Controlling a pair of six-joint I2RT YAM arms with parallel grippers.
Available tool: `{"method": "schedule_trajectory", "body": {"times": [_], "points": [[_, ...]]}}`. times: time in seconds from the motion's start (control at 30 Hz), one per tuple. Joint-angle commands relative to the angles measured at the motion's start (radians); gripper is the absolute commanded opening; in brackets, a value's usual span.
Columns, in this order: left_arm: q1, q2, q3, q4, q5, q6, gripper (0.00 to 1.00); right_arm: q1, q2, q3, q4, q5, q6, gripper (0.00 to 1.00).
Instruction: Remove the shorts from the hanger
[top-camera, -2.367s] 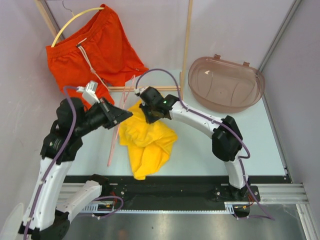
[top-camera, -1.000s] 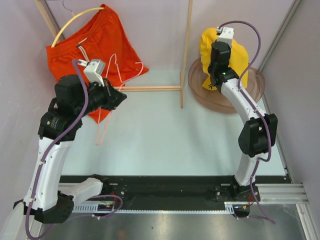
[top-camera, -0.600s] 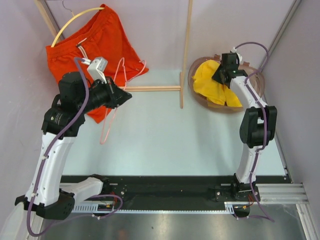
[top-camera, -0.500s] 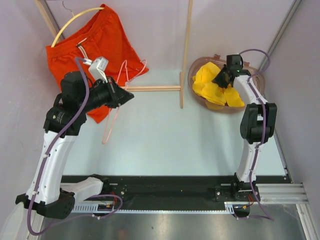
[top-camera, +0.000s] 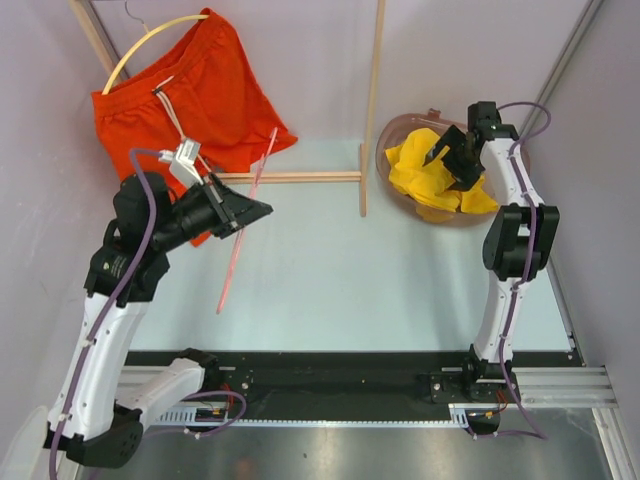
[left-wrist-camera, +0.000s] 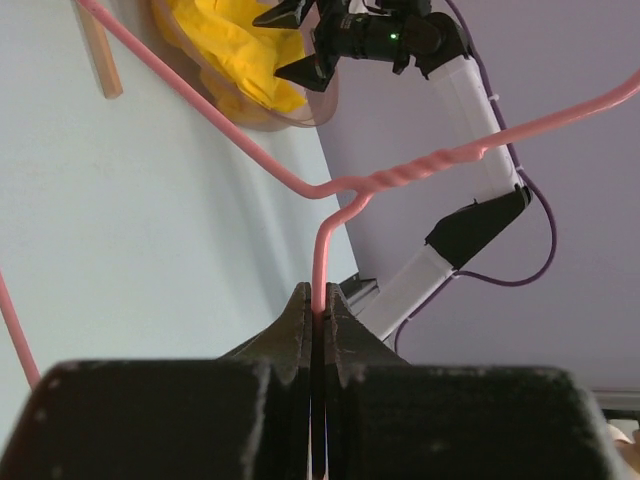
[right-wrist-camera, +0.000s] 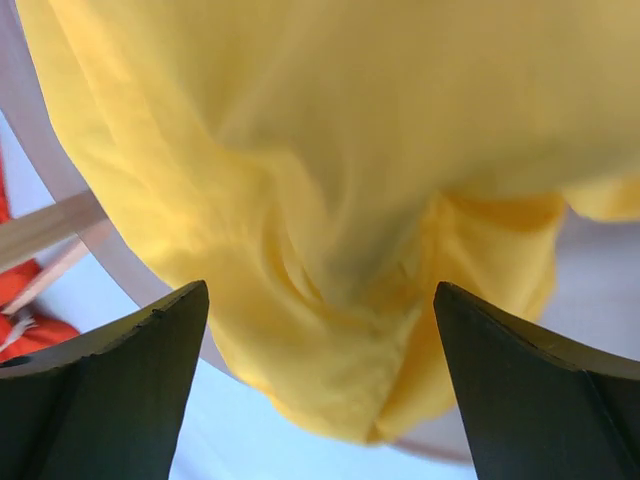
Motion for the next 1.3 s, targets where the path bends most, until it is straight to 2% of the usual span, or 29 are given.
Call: {"method": "schedule_trajectory", "body": {"times": [0.0, 0.13, 0.2, 0.43, 0.47, 0.5, 0.57, 0.67, 0.83, 0.87, 1.07, 1.27], "points": [[0.005, -0.065, -0.069, 0.101, 0.006, -0.148, 0.0, 0.067, -0.157, 0.061, -0.182, 0.216, -0.058, 1.0], [0.005, -0.099, -0.105, 0.116, -0.025, -0.189, 0.0, 0.167, -0.315, 0.018, -0.26, 0.384, -0.089, 1.0], [0.005, -0.112, -0.127, 0.118, -0.045, -0.197, 0.0, 0.226, -0.377, -0.068, -0.262, 0.454, -0.1, 1.0], [0.0, -0.099, -0.175, 0.143, -0.08, -0.192, 0.0, 0.598, -0.671, -0.416, -0.222, 0.614, -0.149, 1.0], [0.0, -0.087, -0.172, 0.147, -0.083, -0.183, 0.0, 0.694, -0.702, -0.454, -0.214, 0.622, -0.147, 1.0], [-0.001, -0.076, -0.17, 0.156, -0.092, -0.18, 0.0, 0.733, -0.745, -0.531, -0.205, 0.617, -0.144, 1.0], [-0.009, -0.034, -0.161, 0.198, -0.097, -0.169, 0.0, 0.828, -0.779, -0.582, -0.217, 0.597, -0.1, 1.0], [-0.024, 0.053, -0.092, 0.225, -0.121, -0.131, 0.0, 0.89, -0.831, -0.668, -0.21, 0.535, -0.069, 1.0], [-0.058, 0.24, 0.104, 0.23, -0.213, -0.036, 0.0, 0.899, -0.933, -0.706, -0.207, 0.49, -0.026, 1.0], [-0.06, 0.28, 0.182, 0.236, -0.223, -0.009, 0.0, 0.895, -0.95, -0.706, -0.208, 0.475, -0.026, 1.0], [-0.061, 0.509, 0.475, 0.238, -0.302, 0.096, 0.0, 0.794, -1.064, -0.708, -0.21, 0.346, -0.026, 1.0], [-0.06, 0.726, 0.727, 0.221, -0.341, 0.171, 0.0, 0.731, -1.133, -0.706, -0.184, 0.294, -0.077, 1.0]]}}
